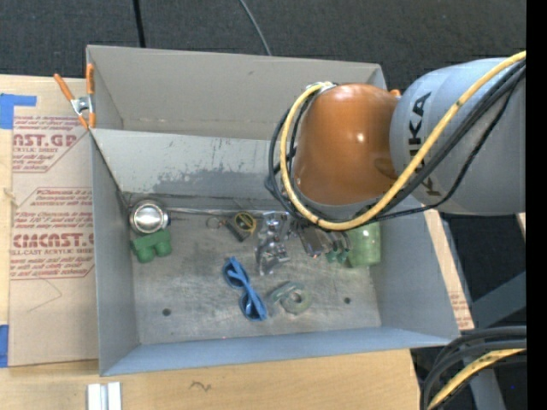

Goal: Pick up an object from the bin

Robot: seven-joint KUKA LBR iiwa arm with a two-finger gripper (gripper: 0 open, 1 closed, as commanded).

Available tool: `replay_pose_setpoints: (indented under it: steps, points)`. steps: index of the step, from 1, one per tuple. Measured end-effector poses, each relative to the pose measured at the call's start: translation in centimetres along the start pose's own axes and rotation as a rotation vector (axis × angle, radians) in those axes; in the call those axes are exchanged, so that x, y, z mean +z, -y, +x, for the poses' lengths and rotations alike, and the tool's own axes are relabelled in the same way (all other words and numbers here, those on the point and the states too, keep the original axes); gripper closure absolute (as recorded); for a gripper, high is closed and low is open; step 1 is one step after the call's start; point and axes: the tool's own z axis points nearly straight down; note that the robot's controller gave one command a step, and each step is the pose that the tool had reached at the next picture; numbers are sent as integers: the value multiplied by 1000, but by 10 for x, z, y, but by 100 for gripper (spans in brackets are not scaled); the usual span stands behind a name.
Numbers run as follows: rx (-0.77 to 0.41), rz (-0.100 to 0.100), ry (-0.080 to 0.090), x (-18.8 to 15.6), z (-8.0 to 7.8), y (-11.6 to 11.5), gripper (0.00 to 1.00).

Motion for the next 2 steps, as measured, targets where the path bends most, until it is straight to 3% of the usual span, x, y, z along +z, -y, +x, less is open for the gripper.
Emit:
replay_pose_setpoints:
  steps: [1,2]
  points:
    - [0,-1,-8,4,2,0,0]
    - [-544,-5,-7,133,7,-8,0]
